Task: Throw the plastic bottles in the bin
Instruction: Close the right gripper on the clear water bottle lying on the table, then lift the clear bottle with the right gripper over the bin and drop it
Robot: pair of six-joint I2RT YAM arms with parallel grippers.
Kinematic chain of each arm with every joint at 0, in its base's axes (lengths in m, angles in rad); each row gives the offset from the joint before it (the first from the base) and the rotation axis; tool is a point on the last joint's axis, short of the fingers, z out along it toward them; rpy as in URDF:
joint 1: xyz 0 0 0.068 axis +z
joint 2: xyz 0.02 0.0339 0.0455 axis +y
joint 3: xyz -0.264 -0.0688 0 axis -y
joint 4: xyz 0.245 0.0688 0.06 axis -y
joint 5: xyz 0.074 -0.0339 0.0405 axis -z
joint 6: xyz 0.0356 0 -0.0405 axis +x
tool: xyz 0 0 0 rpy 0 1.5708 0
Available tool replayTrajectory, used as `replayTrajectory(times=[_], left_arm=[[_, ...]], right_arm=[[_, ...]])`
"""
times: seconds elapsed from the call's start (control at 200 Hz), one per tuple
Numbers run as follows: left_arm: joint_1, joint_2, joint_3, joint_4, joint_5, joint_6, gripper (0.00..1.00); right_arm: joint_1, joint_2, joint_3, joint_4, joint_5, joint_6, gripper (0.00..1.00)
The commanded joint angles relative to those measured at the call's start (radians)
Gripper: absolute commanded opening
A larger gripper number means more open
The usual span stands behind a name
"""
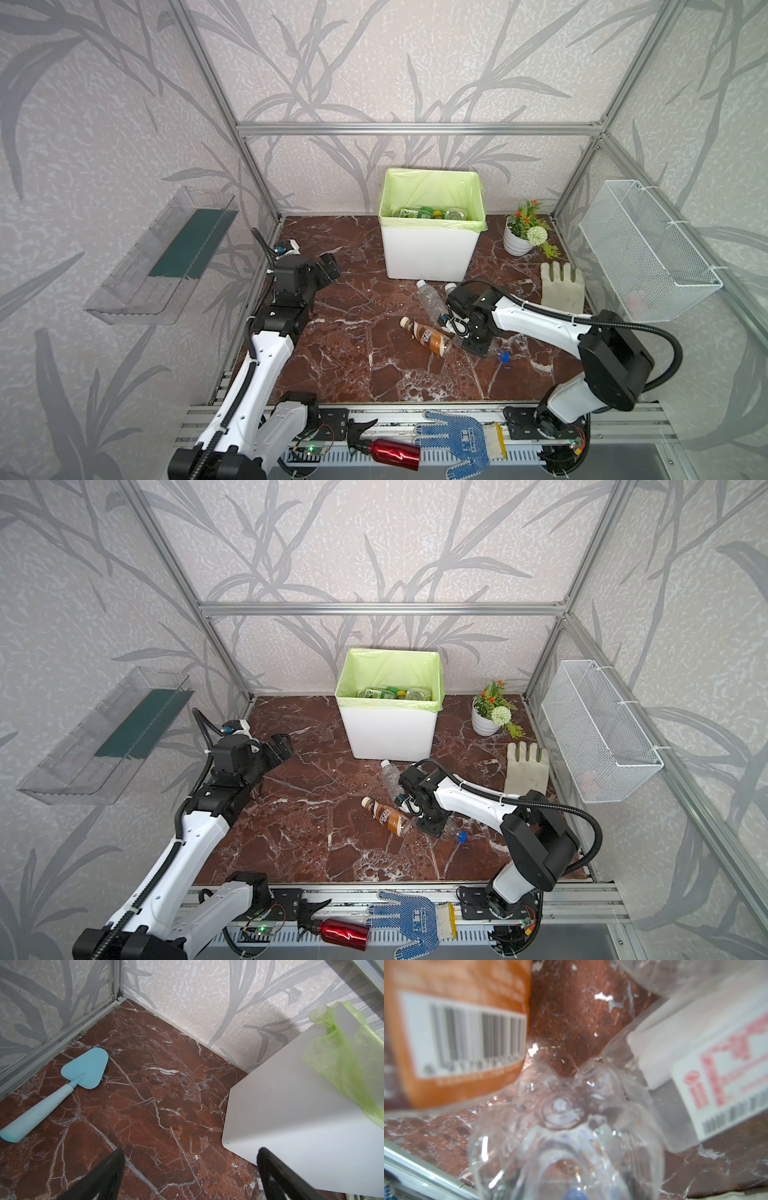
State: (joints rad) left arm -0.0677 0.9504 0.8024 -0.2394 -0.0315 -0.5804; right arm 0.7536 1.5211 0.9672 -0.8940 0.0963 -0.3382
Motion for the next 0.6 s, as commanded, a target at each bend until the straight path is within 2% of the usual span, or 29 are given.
replayTrajectory(times=[0.0, 0.17, 0.255, 0.32, 0.45, 0.595], left_arm=[[0.007, 0.007, -0.004, 0.002, 0.001, -0.012, 0.99], [0.009, 0.033, -0.017, 0.006, 0.003, -0.019, 0.99], [0.01, 0.049, -0.031, 0.003, 0.01, -0.04, 0.99], [0.01, 0.061, -0.044, 0.011, 0.032, -0.052, 0.99], [0.008, 0.083, -0.068, 0.008, 0.081, -0.078, 0.99], [0.006, 0.099, -0.101, 0.002, 0.132, -0.114, 0.99]], right_arm=[[0.004, -0.118, 0.084, -0.056, 0.01, 0.002, 0.48], [-0.013, -0.264, 0.278, -0.079, 0.055, -0.015, 0.39], [-0.038, -0.331, 0.416, -0.028, 0.078, -0.024, 0.35], [-0.054, -0.391, 0.489, 0.097, 0.106, -0.038, 0.35], [-0.119, -0.487, 0.572, 0.441, 0.09, -0.053, 0.37], [-0.198, -0.457, 0.633, 0.706, 0.018, 0.013, 0.4]])
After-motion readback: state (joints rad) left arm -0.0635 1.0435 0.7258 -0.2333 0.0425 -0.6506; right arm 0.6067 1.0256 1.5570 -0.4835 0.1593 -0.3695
